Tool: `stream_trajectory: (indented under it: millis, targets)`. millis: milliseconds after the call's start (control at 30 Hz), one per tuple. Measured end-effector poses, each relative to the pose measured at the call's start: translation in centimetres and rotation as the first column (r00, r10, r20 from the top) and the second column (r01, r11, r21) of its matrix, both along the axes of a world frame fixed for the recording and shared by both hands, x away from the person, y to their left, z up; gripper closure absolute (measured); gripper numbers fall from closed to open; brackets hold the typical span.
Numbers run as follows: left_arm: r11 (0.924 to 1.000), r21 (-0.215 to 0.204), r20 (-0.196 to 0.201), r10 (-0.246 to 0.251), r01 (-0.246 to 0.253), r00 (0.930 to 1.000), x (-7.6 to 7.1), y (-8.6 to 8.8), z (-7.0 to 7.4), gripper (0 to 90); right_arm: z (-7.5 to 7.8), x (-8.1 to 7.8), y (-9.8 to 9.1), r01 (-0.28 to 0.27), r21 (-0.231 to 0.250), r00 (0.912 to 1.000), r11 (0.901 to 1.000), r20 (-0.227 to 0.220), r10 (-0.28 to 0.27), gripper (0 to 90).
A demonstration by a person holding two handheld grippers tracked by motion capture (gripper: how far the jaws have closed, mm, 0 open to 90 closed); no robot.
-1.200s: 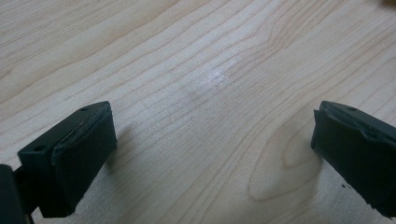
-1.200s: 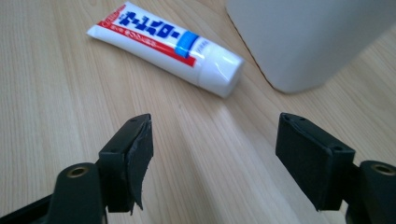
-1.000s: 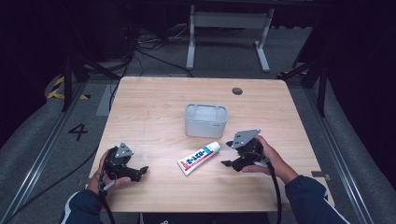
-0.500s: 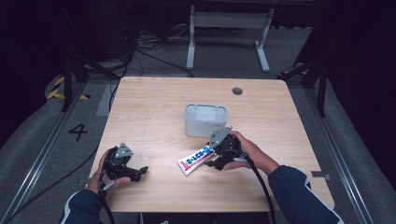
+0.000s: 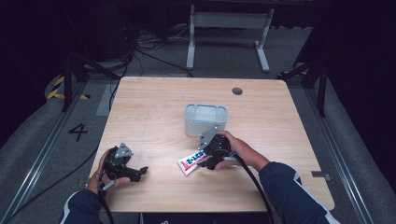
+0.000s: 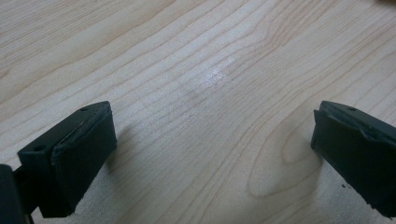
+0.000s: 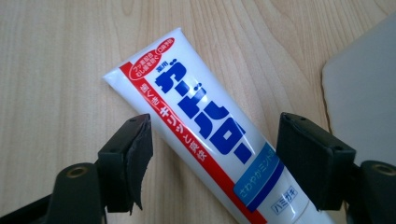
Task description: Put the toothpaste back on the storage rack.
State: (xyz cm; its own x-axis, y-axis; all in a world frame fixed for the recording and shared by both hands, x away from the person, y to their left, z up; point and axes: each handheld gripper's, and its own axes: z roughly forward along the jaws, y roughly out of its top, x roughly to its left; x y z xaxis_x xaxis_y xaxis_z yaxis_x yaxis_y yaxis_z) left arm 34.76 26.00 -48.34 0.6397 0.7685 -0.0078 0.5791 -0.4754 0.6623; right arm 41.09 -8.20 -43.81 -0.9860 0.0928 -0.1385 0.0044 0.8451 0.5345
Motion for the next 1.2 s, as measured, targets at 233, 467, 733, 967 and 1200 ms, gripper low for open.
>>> stream_trajectory:
  millis: [233,467,733,967,1200]
  targets:
    - [1.0,-0.002,0.0,0.001,-0.001,1.0,0.0,0.0,0.0,0.5,-0.7,0.4,0.6,-0.02,-0.061,0.9996,0.9979,-0.02,0.019,25.7]
    - [1.0,-0.001,-0.001,0.0,0.0,1.0,0.0,0.0,0.0,0.5,-0.6,-0.1,1.1,-0.044,-0.128,0.999,0.9908,-0.016,0.042,26.0]
    - [1.0,0.0,0.0,0.0,0.0,1.0,0.0,0.0,0.0,0.5,-0.7,-0.2,2.3,-0.067,-0.164,0.9977,0.9842,-0.001,0.068,27.3]
    - [1.0,-0.001,0.0,-0.002,0.002,1.0,0.0,0.0,0.0,0.5,-1.2,0.2,3.3,-0.095,-0.171,0.9954,0.9807,-0.029,0.091,26.7]
    - [1.0,-0.002,0.001,-0.002,0.002,1.0,0.0,0.0,0.0,0.4,-1.0,0.1,4.2,-0.13,-0.204,0.9914,0.9704,-0.037,0.125,31.2]
